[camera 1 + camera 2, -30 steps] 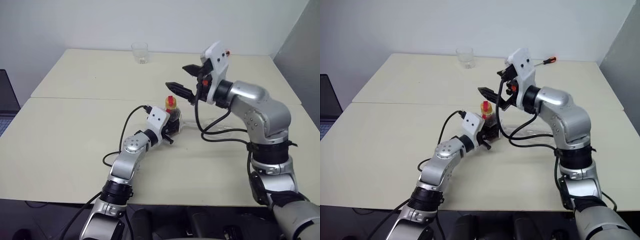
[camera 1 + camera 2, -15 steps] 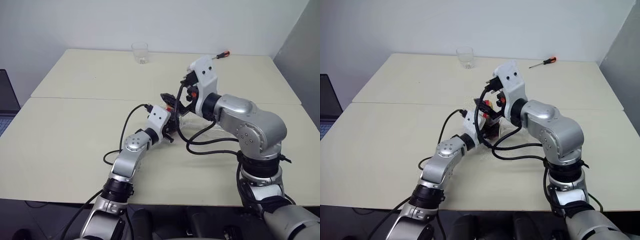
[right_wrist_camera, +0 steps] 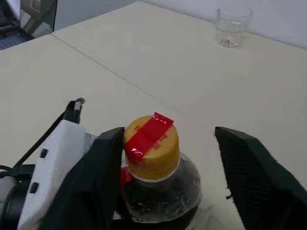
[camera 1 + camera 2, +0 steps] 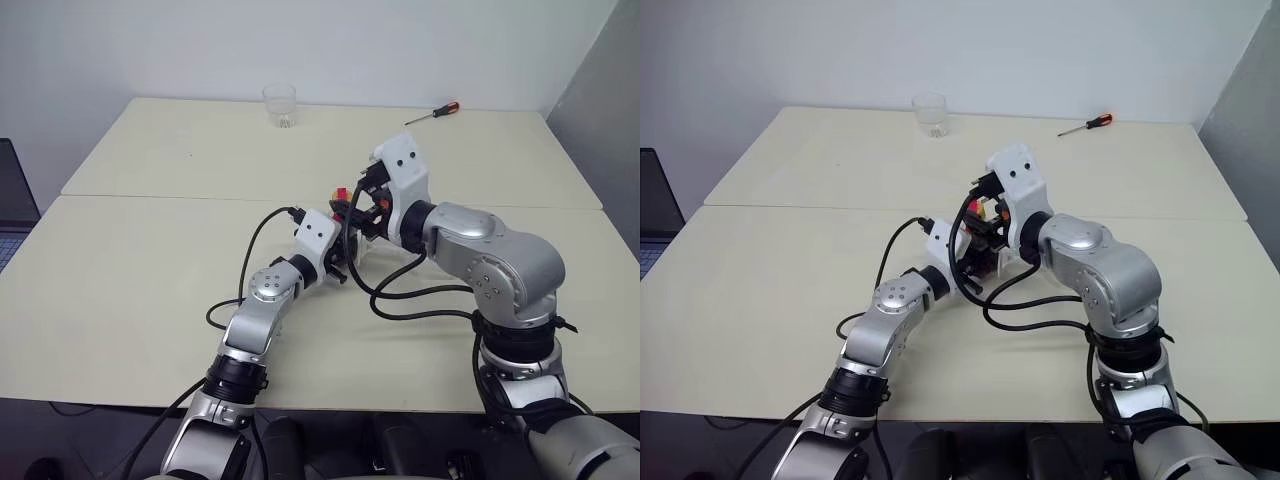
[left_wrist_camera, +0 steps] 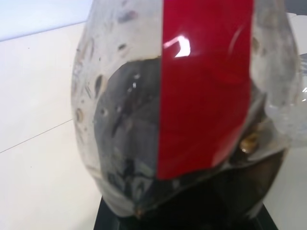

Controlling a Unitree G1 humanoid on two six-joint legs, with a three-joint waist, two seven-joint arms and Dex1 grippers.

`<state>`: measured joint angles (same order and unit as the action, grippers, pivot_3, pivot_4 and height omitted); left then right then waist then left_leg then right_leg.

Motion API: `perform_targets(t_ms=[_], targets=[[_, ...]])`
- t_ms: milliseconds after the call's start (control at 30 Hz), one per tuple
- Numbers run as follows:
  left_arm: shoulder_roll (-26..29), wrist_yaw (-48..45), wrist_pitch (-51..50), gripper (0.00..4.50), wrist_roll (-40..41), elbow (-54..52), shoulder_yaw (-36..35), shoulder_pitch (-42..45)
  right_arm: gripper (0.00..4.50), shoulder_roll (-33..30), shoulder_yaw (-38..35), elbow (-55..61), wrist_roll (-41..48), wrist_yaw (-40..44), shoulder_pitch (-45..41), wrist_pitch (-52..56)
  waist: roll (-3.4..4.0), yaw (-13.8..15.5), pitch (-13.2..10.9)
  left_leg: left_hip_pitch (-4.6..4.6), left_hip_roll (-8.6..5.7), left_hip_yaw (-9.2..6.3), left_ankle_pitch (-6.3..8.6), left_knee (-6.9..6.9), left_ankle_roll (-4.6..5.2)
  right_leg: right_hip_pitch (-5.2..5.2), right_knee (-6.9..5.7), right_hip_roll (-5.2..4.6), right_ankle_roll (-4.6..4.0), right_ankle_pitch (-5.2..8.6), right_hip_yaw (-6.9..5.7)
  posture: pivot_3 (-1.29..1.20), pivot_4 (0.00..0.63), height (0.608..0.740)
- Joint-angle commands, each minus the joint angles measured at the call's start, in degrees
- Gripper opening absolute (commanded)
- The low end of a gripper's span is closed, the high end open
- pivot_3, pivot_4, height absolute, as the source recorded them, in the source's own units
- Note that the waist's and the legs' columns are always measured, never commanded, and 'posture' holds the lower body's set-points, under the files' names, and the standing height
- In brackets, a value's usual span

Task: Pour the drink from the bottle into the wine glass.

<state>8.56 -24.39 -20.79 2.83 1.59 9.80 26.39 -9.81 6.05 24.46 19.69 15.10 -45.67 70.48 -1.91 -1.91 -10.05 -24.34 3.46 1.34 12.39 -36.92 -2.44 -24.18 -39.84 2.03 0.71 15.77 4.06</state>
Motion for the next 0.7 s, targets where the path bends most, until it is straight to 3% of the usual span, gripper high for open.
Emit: perform_targets(t_ms=[33, 100, 400, 467, 700], targets=[[-0.29, -0.06, 1.73, 0.77, 0.03, -2.18, 0.27, 1.0, 1.76, 0.14, -0.31, 2.27, 0.53, -0.18, -0.61, -0.42, 0.0, 0.0, 0.0, 0.0, 0.0, 0.0, 0.0, 0.0, 0.0, 0.0, 0.0, 0.0, 0.01, 0.0, 0.0, 0.0, 0.15, 0.74], [-0.28, -0.06, 1.77, 0.77, 0.04, -2.13, 0.27, 1.02, 1.21, 0.25, -0.25, 2.2, 0.66, -0.24, -0.56, -0.39, 0.0, 0.01, 0.0, 0.0, 0.0, -0.01, 0.0, 0.0, 0.0, 0.0, 0.01, 0.0, 0.01, 0.01, 0.0, 0.0, 0.15, 0.74], [-0.39, -0.07, 1.61, 0.77, 0.13, -2.31, 0.36, 0.95, 1.21, -1.45, -0.32, 0.26, 0.92, 1.36, -0.73, -2.85, 0.0, 0.01, 0.0, 0.0, 0.0, 0.0, 0.0, 0.01, 0.0, 0.0, 0.02, 0.0, 0.02, 0.01, -0.01, 0.0, 0.15, 0.74], [-0.5, -0.12, 1.61, 0.77, 0.19, -2.08, 0.38, 1.16, 1.21, -3.19, -0.13, -1.23, 1.27, 4.12, -0.4, -5.65, 0.0, 0.02, 0.0, 0.0, -0.01, 0.0, 0.0, 0.0, 0.0, 0.01, 0.04, 0.0, 0.02, 0.01, -0.02, 0.0, 0.15, 0.74], [-0.11, -1.03, 1.83, 0.77, 0.63, -1.42, 0.41, 1.95, 1.21, -15.81, 4.05, -18.71, -1.19, 26.01, -3.01, -30.03, 0.0, -0.06, 0.0, -0.01, -0.02, 0.04, 0.0, 0.02, 0.01, 0.08, 0.33, 0.03, 0.07, -0.01, -0.05, 0.0, 0.15, 0.74]])
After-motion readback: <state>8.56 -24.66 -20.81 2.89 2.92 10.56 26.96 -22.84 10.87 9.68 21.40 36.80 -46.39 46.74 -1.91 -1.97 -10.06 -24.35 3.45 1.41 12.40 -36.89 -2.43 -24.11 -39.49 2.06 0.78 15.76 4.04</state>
